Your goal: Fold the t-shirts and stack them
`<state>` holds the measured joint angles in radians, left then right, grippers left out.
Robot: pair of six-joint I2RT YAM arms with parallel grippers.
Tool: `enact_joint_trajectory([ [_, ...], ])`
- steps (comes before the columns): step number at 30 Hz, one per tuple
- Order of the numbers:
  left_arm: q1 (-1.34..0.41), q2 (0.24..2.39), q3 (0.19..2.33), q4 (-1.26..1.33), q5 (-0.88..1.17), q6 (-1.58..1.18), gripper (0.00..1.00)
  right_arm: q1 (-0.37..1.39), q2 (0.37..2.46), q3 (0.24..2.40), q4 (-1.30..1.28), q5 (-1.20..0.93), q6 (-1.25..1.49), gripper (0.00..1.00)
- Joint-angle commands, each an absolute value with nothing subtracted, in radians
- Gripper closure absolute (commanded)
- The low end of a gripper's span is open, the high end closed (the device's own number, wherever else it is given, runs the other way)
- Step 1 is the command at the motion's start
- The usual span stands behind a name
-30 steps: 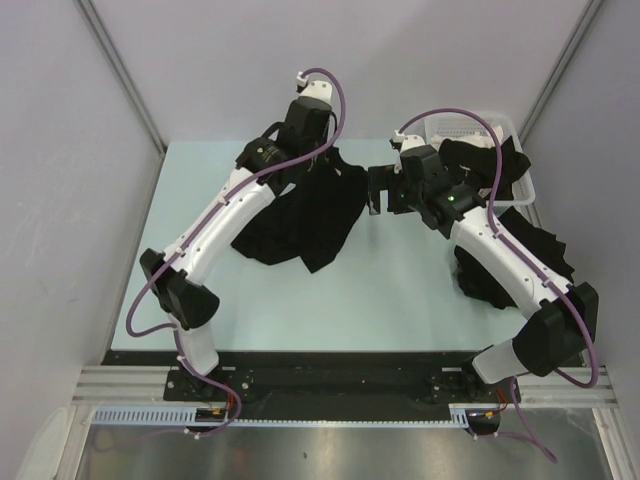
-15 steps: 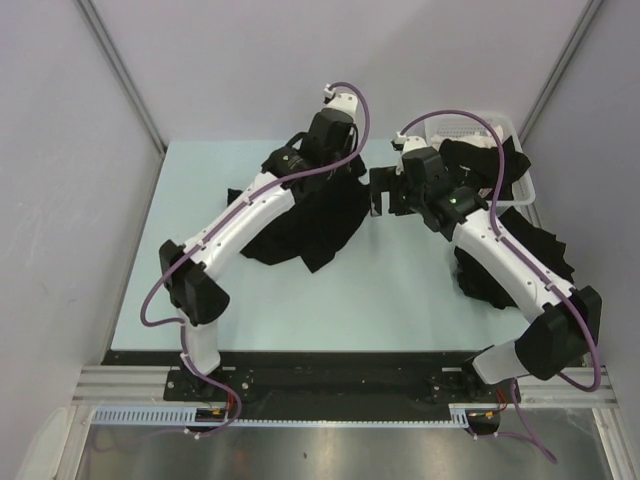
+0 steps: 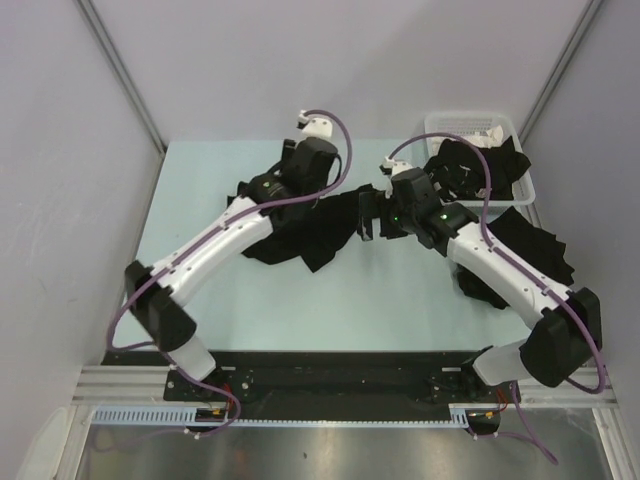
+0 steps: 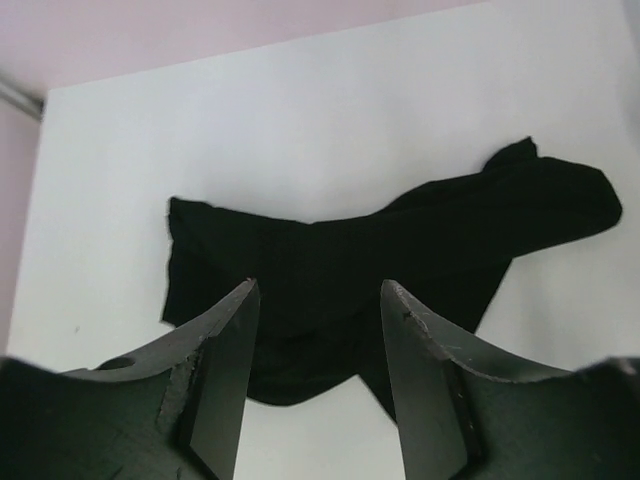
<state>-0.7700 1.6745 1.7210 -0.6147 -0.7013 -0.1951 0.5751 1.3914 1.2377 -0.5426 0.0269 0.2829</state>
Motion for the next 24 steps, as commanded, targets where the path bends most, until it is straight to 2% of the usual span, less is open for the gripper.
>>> enact_joint_trajectory([
  [1,-0.773,1.484,1.599,-0.62,-0.836,-0.253,0.42,0.624,1.445,1.223,-0.486,-0.014,0.342,0.0],
  [12,-0.773,1.131,1.355,-0.75,-0.778,-0.466,0.41,0.863,1.682,1.241,-0.338,0.159,0.239,0.01],
  [24,-0.775,0.976,1.307,-0.917,-0.741,-0.575,0.43,0.923,1.868,1.374,-0.298,0.248,0.164,0.0],
])
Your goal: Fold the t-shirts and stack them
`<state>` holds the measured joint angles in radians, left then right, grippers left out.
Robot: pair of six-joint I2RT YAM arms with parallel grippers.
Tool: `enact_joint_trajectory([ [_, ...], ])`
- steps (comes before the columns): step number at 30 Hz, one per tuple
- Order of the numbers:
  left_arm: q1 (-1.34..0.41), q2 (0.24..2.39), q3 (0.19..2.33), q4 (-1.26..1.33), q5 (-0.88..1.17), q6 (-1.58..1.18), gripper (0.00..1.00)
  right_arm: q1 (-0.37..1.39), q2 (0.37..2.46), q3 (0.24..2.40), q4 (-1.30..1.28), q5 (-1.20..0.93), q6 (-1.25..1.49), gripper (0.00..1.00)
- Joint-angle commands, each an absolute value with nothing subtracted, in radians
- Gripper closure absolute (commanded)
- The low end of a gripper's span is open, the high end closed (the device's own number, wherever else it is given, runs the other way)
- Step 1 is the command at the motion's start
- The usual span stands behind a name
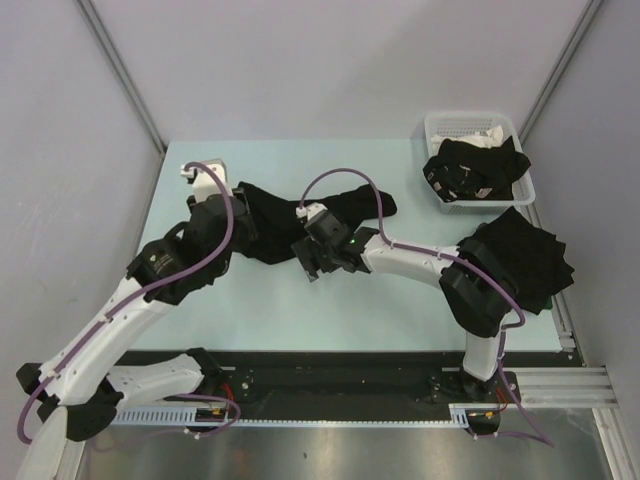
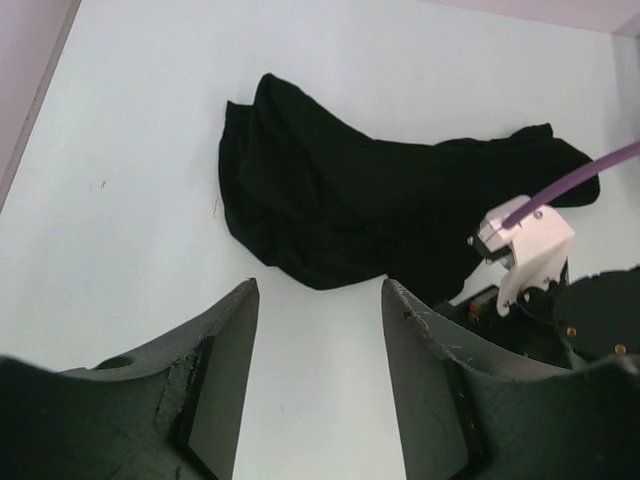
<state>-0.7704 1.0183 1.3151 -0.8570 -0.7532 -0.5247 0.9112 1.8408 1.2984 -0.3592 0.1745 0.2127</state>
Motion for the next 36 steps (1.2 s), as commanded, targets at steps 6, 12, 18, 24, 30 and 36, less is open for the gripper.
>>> enact_joint_trajectory([
  [6,-0.776,0.937,1.292,-0.948,-0.726,-0.601,0.44,0.931,1.91,1.419,-0.282,0.273,0.124,0.0],
  [12,-0.779,0.927,1.287,-0.956,-0.709,-0.627,0.45,0.939,1.936,1.427,-0.285,0.268,0.118,0.02],
  [18,-0.788,0.939,1.304,-0.954,-0.707,-0.629,0.46,0.945,1.948,1.407,-0.265,0.247,0.12,0.04],
  [24,-0.811,0.954,1.315,-0.962,-0.713,-0.64,0.47,0.945,1.977,1.407,-0.256,0.241,0.12,0.07],
  [30,-0.83,0.965,1.33,-0.974,-0.727,-0.644,0.47,0.943,2.014,1.41,-0.245,0.245,0.12,0.08],
  [36,-0.841,0.969,1.338,-0.976,-0.742,-0.643,0.47,0.934,2.045,1.416,-0.244,0.239,0.121,0.13],
])
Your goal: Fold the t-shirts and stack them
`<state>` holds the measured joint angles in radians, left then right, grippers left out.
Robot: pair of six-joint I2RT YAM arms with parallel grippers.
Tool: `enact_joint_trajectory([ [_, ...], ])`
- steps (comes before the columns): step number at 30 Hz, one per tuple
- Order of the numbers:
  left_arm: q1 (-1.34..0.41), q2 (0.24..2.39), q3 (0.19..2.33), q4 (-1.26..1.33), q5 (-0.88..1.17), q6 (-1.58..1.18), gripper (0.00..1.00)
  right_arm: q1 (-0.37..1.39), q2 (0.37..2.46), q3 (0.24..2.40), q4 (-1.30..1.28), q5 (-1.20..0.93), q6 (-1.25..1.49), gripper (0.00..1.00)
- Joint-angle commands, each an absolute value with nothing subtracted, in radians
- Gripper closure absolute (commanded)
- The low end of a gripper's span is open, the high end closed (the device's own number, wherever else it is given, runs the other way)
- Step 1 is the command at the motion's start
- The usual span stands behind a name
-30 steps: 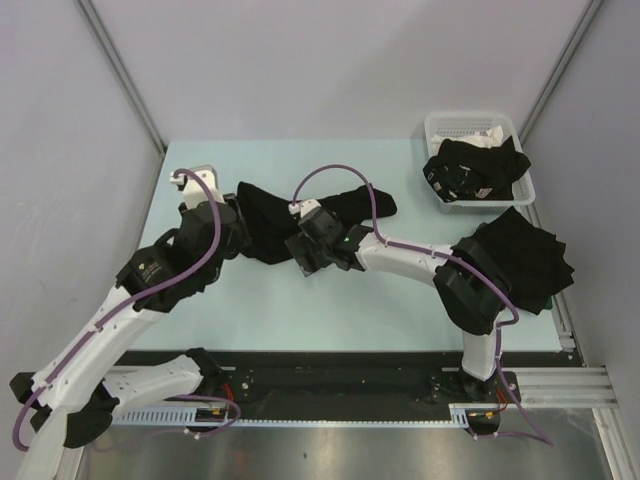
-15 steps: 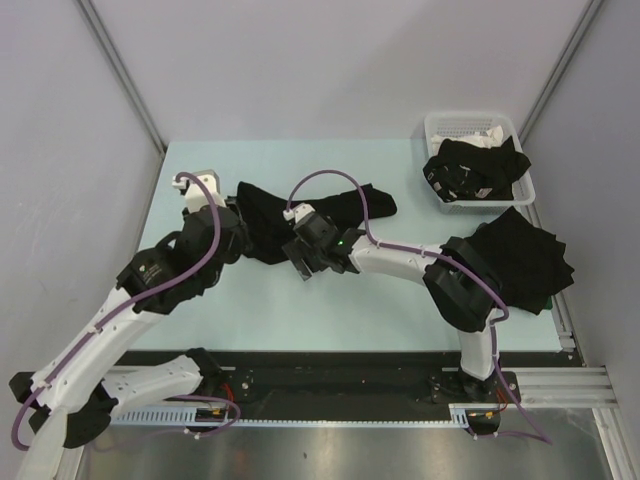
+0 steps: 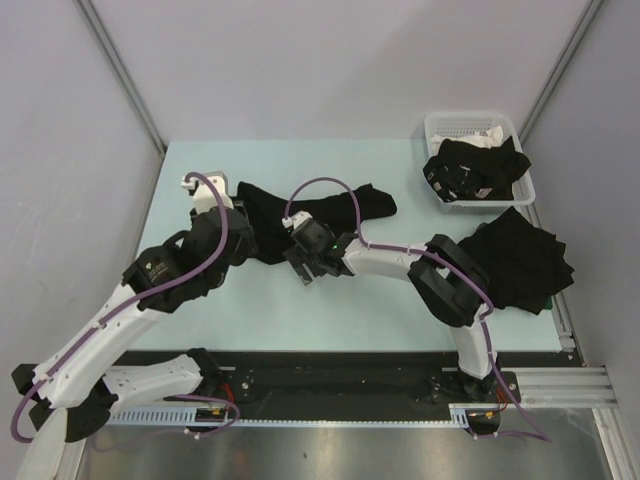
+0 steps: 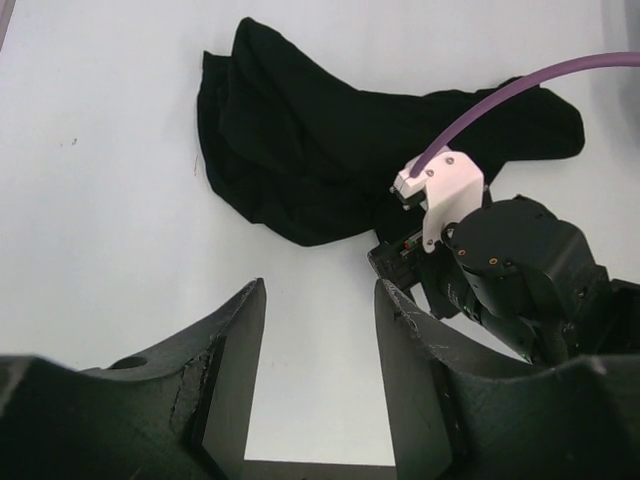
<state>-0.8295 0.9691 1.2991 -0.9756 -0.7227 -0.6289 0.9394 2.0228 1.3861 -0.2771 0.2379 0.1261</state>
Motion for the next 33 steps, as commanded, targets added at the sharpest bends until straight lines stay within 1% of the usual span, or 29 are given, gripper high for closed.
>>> enact_joint_trajectory([
  [1,-0.841,0.969,1.341,-0.977,-0.742,-0.64,0.48,0.93,2.048,1.416,-0.241,0.236,0.123,0.16],
  [9,-0.851,0.973,1.345,-0.986,-0.752,-0.63,0.48,0.919,2.072,1.417,-0.221,0.219,0.121,0.25],
  [10,-0.851,0.973,1.341,-0.986,-0.752,-0.63,0.48,0.919,2.078,1.42,-0.222,0.212,0.121,0.28],
  [15,-0.851,0.977,1.341,-0.977,-0.755,-0.626,0.48,0.913,2.089,1.428,-0.235,0.193,0.124,0.35],
  [19,-0.851,0.985,1.342,-0.968,-0.752,-0.617,0.48,0.905,2.092,1.431,-0.245,0.173,0.121,0.45],
  [27,-0.851,0.996,1.344,-0.948,-0.75,-0.6,0.48,0.888,2.079,1.413,-0.276,0.192,0.112,0.55],
  [28,-0.851,0.999,1.347,-0.946,-0.749,-0.598,0.48,0.882,2.077,1.413,-0.287,0.195,0.109,0.59],
  [33,-0.851,1.008,1.353,-0.937,-0.747,-0.592,0.48,0.858,2.08,1.408,-0.311,0.19,0.121,0.68],
])
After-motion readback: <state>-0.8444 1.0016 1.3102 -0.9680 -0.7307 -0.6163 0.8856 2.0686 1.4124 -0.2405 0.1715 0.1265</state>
